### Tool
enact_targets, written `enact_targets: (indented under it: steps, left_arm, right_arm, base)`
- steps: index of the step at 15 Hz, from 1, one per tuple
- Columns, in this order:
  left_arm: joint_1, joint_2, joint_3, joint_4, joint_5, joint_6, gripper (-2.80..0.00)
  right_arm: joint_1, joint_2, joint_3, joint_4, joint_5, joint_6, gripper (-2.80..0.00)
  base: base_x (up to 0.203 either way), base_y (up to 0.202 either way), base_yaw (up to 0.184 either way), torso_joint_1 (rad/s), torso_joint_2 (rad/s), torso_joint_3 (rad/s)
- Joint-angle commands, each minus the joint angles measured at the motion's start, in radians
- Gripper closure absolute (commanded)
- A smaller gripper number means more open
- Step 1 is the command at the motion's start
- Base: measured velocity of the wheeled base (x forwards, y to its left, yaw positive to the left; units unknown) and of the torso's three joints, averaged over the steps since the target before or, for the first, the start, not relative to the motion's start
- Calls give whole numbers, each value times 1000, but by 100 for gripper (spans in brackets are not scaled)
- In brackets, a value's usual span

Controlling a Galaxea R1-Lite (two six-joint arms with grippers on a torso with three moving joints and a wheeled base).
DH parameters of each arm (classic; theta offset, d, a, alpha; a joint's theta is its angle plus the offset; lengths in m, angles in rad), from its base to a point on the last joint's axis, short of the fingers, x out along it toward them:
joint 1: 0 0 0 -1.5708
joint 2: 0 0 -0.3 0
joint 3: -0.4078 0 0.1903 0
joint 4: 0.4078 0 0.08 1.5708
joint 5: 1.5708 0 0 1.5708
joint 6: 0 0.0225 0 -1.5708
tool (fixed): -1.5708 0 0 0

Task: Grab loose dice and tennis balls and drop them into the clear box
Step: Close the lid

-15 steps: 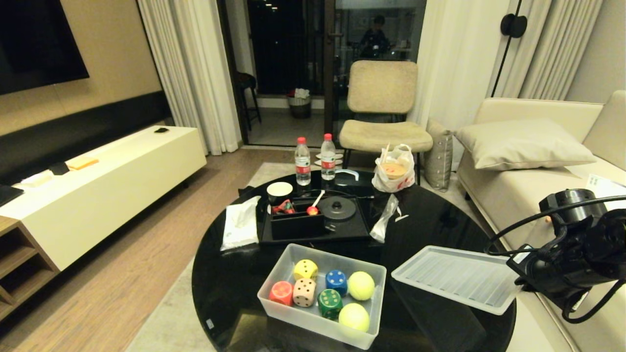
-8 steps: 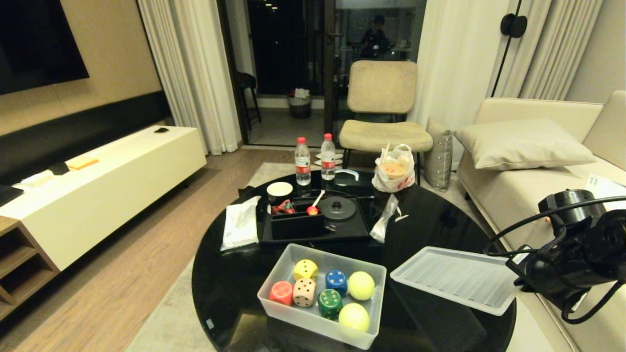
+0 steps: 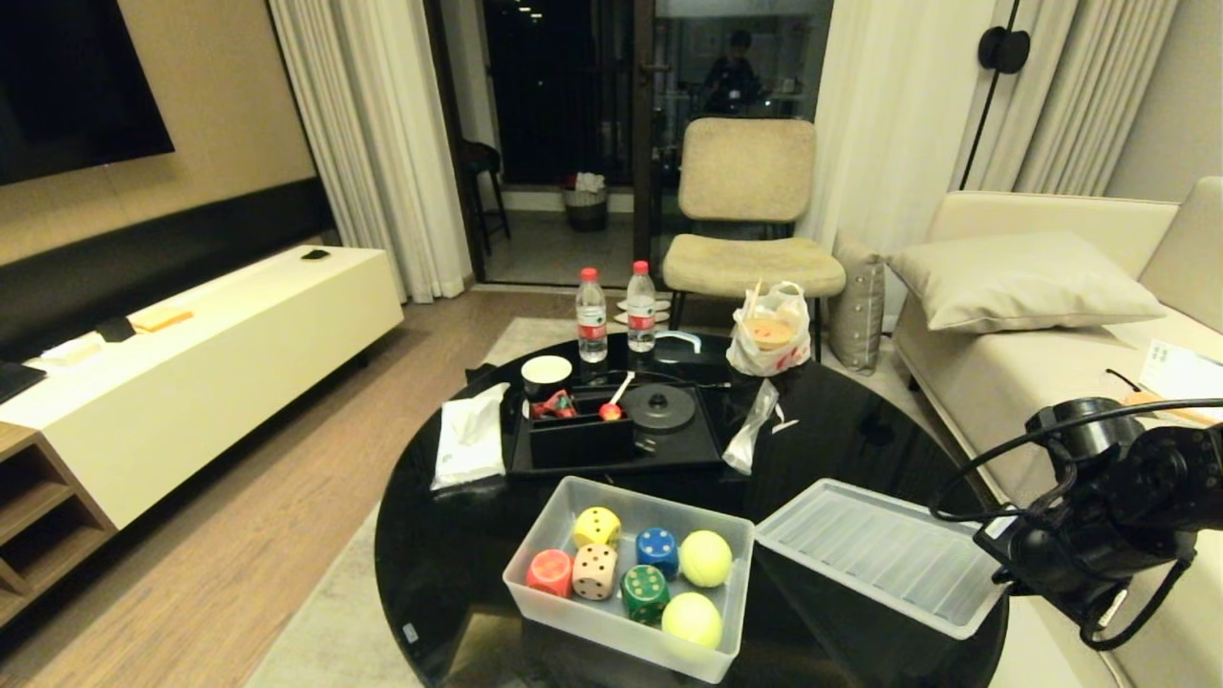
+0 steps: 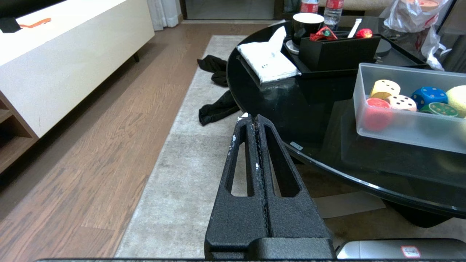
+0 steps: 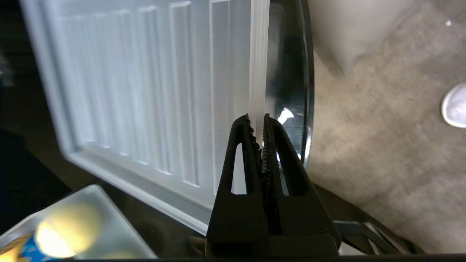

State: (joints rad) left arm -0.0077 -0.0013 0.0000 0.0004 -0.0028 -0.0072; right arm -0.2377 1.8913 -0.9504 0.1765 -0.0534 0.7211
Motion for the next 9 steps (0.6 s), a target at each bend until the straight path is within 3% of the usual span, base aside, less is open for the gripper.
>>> enact_targets:
  steps: [1, 9]
  left_arm:
    - [0, 1, 1, 0, 0, 0, 0]
    - [0, 1, 2, 0, 1, 0, 0]
  right_arm:
    - [0, 71, -1, 0, -4, 2, 0]
    - [1, 205, -16, -65, -59, -38, 0]
  base:
    - [0, 0, 0, 0, 0, 0]
    - [0, 0, 0, 0, 0, 0]
